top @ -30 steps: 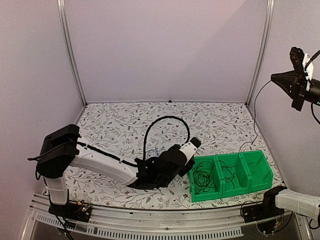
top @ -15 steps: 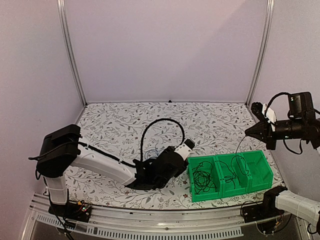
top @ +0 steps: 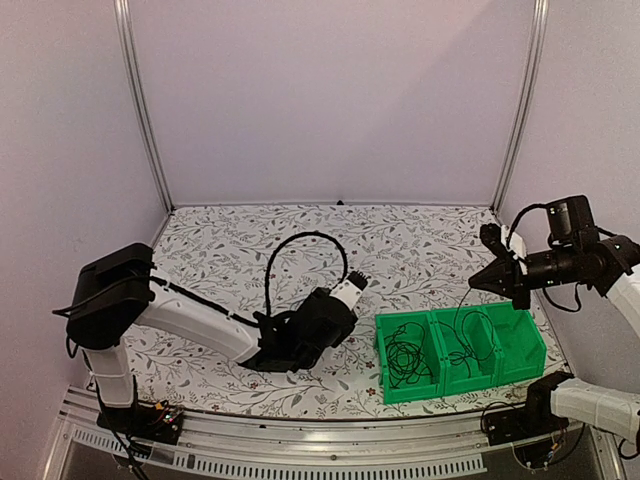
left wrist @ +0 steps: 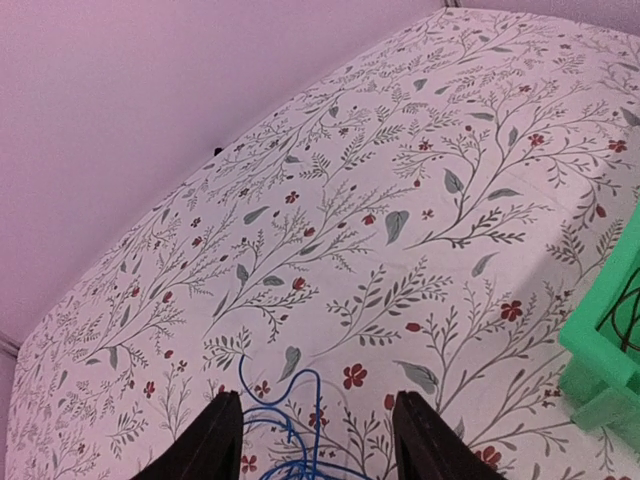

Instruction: Untangle the cables

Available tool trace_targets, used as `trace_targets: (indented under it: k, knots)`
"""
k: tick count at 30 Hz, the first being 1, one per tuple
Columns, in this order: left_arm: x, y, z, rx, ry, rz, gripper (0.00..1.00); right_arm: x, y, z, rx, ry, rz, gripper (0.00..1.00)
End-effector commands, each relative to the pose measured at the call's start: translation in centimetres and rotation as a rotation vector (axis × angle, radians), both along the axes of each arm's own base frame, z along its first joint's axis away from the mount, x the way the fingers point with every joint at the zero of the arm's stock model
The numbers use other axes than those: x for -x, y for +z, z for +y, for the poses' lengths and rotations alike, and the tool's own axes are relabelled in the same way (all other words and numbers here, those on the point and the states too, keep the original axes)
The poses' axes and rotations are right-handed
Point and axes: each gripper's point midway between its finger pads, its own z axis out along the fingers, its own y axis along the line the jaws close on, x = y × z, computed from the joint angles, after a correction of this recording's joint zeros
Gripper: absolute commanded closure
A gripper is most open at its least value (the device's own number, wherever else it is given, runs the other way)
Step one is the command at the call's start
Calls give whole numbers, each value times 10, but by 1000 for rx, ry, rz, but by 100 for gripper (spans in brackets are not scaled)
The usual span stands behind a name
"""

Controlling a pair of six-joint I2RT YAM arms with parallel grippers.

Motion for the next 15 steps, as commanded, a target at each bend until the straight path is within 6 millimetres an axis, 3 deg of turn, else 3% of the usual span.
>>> trace_targets:
  k: [1, 4, 6, 11, 15]
  knots:
    - [-10, 13, 11, 37, 34, -11, 49, -3, 43, 32, -143, 123, -19, 100]
    - [-14, 14, 14, 34, 45, -14, 49, -7, 62, 44, -178, 163, -18, 100]
    - [-15, 14, 16, 33, 50, -15, 49, -8, 62, 51, -173, 186, -15, 100]
    - [-20, 12, 20, 33, 67, -12, 49, -12, 37, 61, -146, 211, 35, 100]
    - [-22, 9, 22, 24, 74, -9, 48, -15, 12, 56, -89, 197, 44, 100]
